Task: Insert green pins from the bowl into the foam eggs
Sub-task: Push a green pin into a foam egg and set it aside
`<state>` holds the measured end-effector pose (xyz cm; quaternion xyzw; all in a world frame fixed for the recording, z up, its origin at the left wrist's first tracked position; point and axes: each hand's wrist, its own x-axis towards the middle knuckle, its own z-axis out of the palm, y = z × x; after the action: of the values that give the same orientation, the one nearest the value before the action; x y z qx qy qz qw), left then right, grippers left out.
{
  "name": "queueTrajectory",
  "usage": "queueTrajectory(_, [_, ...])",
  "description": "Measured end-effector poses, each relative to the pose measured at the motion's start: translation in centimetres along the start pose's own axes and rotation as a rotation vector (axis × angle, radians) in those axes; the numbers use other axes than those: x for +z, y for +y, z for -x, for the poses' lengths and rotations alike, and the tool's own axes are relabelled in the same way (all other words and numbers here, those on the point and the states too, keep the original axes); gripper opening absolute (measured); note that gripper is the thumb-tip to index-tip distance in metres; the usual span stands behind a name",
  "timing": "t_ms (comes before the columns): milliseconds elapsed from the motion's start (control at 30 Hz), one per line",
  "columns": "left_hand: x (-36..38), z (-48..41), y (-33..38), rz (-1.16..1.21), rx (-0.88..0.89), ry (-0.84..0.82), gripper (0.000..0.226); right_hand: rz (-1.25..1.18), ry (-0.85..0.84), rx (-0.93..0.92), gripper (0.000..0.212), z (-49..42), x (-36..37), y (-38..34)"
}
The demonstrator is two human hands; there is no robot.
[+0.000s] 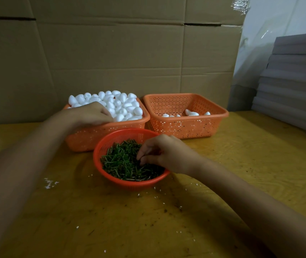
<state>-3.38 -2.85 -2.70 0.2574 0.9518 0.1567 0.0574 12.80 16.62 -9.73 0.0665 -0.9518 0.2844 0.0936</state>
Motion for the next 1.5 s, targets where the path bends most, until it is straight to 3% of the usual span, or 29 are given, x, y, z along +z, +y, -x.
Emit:
queueTrajectory(133, [0.6, -0.9, -1.1, 0.137, 0.048, -0.025, 0.047, -0.002, 0.003, -0.002, 0.014, 0.0, 0.1, 0.1])
queueTrajectory(300, [1.4, -1.2, -0.9, 0.199, 0.126, -0.041, 0.053, -0.002, 0.002, -0.007, 0.013, -0.1, 0.2, 0.2])
queueTrajectory(367, [1.8, -1.2, -0.6, 0.156, 0.143, 0.078, 0.046, -0.005, 0.0, -0.009, 0.014, -0.1, 0.2, 0.2])
queueTrajectory(433, [1.6, -1.2, -0.3, 0.174, 0.106, 0.27, 0.054, -0.004, 0.0, -0.014, 0.013, -0.2, 0.2, 0.2])
queueTrajectory(567, [1.8, -0.3, 0.4, 0.573, 0.198, 0.506, 0.042, -0.013, 0.002, -0.013, 0.013, -0.2, 0.3, 0.3])
queueTrajectory(633, [2.4, 0.8, 1.4, 0.66, 0.268, 0.55, 0.037, -0.012, 0.003, -0.012, 0.013, -0.2, 0.3, 0.3])
queueTrajectory(800, [5.4, 4.7, 3.1, 0.733, 0.433, 0.3, 0.02, -0.003, 0.0, -0.01, 0.013, -0.3, 0.3, 0.2])
queueTrajectory(967, [6.9, 8.4, 3.6, 0.937, 0.404, 0.087, 0.029, 0.024, 0.005, -0.027, 0.014, -0.2, 0.3, 0.0])
queueTrajectory(1167, [7.2, 10.3, 3.0, 0.864, 0.488, 0.119, 0.023, 0.023, 0.005, -0.019, 0.014, -0.1, 0.2, -0.3])
queueTrajectory(1267, [8.0, 10.4, 2.6, 0.85, 0.505, 0.168, 0.038, 0.039, 0.067, -0.047, 0.017, 0.1, 0.4, -0.8])
queueTrajectory(1367, [8.4, 10.6, 2.2, 0.886, 0.497, 0.213, 0.045, 0.165, 0.128, -0.063, 0.015, 0.3, 0.4, -1.2])
queueTrajectory(1500, [8.3, 11.1, 2.0, 0.879, 0.514, 0.261, 0.036, 0.278, 0.155, -0.046, 0.014, 0.5, 0.4, -1.7])
